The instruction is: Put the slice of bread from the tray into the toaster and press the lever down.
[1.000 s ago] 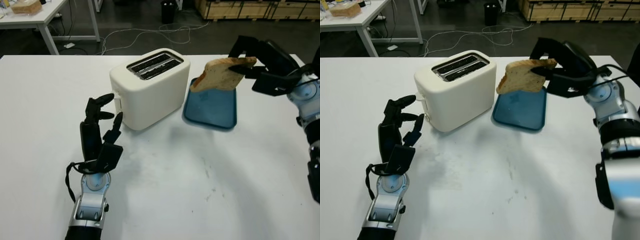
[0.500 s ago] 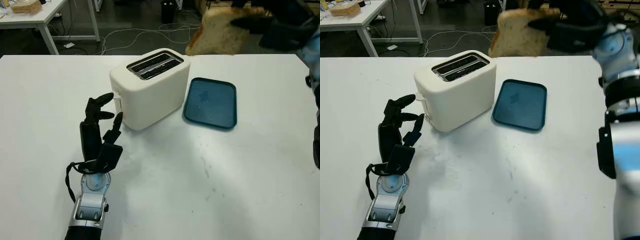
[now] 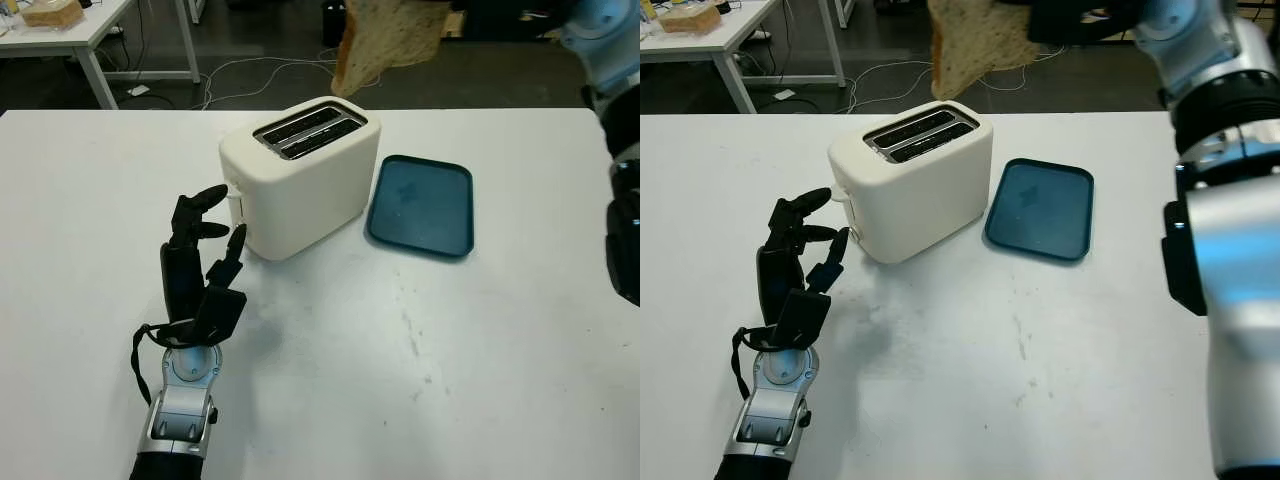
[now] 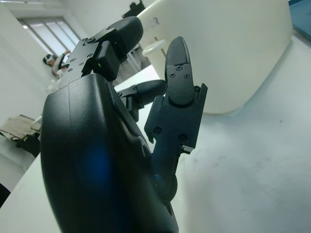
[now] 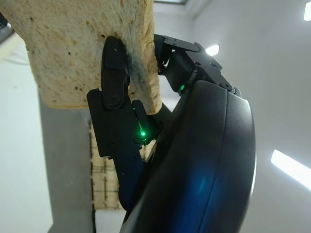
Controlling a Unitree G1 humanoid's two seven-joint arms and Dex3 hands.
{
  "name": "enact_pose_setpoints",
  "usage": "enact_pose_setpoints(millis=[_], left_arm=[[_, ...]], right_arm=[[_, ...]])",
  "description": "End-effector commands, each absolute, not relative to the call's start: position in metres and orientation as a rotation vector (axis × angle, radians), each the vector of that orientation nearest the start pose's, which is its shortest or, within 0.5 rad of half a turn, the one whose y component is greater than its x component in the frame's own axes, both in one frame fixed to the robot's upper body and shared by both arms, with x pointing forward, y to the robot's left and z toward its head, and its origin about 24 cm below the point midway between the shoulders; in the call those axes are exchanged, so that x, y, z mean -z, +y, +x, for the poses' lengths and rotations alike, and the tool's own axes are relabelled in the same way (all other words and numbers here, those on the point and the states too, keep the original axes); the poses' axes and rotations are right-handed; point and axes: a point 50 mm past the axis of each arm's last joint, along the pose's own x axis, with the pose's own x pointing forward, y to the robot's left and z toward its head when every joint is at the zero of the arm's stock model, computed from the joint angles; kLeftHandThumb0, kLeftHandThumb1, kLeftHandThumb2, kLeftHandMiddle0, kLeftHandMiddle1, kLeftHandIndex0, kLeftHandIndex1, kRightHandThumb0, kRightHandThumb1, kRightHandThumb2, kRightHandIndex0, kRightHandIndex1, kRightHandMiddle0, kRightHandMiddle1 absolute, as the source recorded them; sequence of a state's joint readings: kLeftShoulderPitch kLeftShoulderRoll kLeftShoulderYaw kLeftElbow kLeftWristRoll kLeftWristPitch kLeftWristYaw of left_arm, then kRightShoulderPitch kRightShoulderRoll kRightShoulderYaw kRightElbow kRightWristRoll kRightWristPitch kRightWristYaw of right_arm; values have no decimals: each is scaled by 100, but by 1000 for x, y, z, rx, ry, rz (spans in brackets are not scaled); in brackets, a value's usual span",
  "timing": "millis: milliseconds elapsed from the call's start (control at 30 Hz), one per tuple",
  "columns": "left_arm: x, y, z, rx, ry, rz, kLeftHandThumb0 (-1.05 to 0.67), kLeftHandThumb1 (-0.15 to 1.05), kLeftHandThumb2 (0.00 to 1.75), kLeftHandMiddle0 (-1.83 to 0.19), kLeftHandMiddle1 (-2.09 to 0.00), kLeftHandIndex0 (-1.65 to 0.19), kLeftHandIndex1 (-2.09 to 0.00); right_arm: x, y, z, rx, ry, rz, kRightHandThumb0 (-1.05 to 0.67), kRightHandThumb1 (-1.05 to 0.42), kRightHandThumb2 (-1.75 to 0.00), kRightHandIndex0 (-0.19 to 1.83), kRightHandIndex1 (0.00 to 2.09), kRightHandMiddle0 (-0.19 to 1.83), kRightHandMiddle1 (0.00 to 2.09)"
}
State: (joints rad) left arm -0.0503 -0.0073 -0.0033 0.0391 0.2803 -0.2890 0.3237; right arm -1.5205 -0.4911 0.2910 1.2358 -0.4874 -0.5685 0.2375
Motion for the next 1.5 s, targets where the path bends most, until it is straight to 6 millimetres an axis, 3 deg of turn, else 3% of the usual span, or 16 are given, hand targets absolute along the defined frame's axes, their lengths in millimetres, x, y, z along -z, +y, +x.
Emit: enact_pose_setpoints(millis=[0,100,233,467,767,1100,1333,1467], left_arm=[[-78,150,257,-266,-359,221,-29,92,39,-18,-155,-26,-81],[-78,150,257,-265,-359,225,-29,92,39,-18,-155,-26,-80],[-78,150,257,-266,-358,220,-29,92,38,-18,-155,-26,-80],[-78,149,256,-266,-356,217,-29,92,38,-18,-155,-26,-79],[-77,149,257,-261,-357,213,-31,92,37,-17,-154,-26,-80],[-77,149,256,-259,-355,210,-29,92,37,-17,-155,-26,-81],[-76,148,256,-258,-352,215,-30,92,37,-17,-155,-25,-81],[-75,148,256,-257,-354,212,-30,92,37,-17,-154,-25,-80]], right_arm=[[-338,-124,404,-349,-649,-1238,-44,-92,-46,90,175,63,165],[-331,-113,406,-386,-626,-1258,-45,-92,-46,83,175,65,146],[-320,-104,407,-434,-620,-1249,-42,-92,-45,85,175,59,173],[-299,-93,410,-489,-586,-1287,-45,-92,-45,87,175,62,175],[-277,-96,414,-433,-605,-1527,-42,-92,-43,83,175,60,175],[-258,-104,416,-378,-630,-1654,-39,-92,-36,86,174,64,162],[-252,-106,417,-371,-605,-1649,-38,-92,-38,85,172,66,150],[-252,-105,417,-387,-584,-1574,-41,-92,-41,83,174,60,164]])
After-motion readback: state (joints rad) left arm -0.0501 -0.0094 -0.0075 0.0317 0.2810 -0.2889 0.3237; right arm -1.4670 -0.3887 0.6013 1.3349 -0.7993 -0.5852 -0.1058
